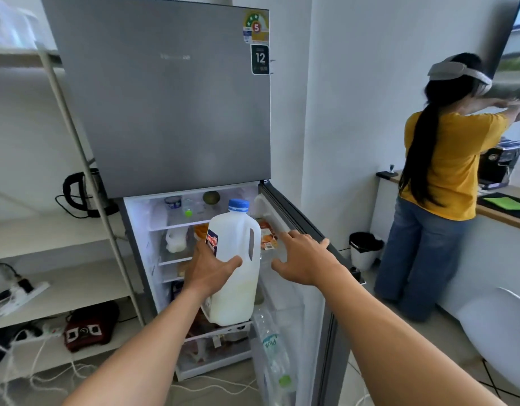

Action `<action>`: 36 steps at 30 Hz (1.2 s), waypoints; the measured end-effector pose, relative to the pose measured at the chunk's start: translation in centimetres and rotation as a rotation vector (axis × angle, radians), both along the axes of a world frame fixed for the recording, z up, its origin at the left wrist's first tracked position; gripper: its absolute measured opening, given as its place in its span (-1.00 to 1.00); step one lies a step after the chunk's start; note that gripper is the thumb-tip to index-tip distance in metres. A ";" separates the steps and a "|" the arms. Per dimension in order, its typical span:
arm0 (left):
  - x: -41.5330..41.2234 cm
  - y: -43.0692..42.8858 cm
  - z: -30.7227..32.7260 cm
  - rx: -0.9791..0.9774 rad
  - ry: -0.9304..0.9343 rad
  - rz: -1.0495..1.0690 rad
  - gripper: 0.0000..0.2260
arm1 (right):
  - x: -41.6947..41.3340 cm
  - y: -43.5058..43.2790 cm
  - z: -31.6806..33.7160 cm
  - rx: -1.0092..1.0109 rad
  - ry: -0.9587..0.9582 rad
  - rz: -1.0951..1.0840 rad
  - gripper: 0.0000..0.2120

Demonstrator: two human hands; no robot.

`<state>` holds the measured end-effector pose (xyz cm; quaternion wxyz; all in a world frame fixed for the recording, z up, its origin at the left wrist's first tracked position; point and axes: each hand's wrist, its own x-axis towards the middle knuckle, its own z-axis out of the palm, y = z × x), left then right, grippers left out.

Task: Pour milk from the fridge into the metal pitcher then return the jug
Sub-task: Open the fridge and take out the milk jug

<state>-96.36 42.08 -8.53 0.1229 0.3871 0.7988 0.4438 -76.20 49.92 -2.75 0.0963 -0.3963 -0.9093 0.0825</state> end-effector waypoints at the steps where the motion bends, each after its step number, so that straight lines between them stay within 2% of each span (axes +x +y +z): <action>1: -0.3 -0.5 0.1 -0.010 0.009 0.018 -0.24 | -0.4 -0.4 0.2 -0.014 0.005 0.001 -0.43; 19: -9.9 -10.0 2.0 -0.021 0.030 0.207 -0.36 | -10.4 -6.8 0.8 0.039 0.071 0.200 -0.58; 23: -11.5 -11.2 2.9 0.017 0.012 0.267 -0.32 | -13.3 -7.4 0.8 0.023 0.089 0.241 -0.63; 27: -14.0 -12.5 3.4 0.025 0.019 0.313 -0.41 | -16.9 -8.0 0.2 -0.002 0.123 0.293 -0.66; 30: -16.6 -13.2 3.6 0.012 0.019 0.347 -0.37 | -19.6 -8.1 -0.4 0.016 0.141 0.334 -0.69; 36: -21.8 -13.5 3.3 -0.010 0.049 0.420 -0.41 | -25.1 -7.2 -1.4 0.020 0.185 0.349 -0.76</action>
